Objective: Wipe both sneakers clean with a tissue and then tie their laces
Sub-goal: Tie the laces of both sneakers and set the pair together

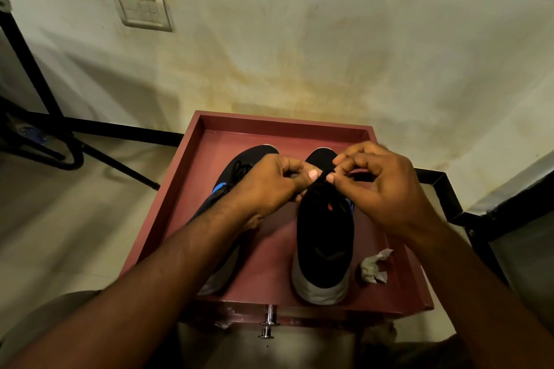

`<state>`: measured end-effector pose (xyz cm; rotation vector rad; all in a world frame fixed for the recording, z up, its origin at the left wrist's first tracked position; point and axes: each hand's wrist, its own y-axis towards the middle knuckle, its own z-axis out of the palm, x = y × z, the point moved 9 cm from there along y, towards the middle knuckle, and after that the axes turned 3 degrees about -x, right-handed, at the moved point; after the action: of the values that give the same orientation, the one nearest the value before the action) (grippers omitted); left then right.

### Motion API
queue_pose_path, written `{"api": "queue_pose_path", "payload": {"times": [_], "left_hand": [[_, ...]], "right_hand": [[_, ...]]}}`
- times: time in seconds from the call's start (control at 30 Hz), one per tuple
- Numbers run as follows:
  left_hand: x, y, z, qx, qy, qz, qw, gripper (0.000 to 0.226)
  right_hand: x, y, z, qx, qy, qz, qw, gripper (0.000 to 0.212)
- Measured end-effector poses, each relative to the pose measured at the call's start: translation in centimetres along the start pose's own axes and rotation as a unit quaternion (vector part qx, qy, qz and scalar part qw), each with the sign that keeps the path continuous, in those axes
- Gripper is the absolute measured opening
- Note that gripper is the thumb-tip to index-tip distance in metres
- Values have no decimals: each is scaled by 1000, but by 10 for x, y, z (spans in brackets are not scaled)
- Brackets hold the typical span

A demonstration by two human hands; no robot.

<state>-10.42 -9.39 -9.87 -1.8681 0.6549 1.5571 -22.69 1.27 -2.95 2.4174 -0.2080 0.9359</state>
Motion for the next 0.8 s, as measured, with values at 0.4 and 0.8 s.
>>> {"api": "queue_pose_path", "payload": {"times": [0.4, 0.8], "left_hand": [[-26, -12, -29, -40, 483, 77, 871, 20], [30, -119, -149, -152, 439, -149, 873, 38]], "right_hand": [[-61, -28, 2, 219, -142, 220, 940, 23], [-31, -106, 36, 176, -76, 299, 935, 24]]}}
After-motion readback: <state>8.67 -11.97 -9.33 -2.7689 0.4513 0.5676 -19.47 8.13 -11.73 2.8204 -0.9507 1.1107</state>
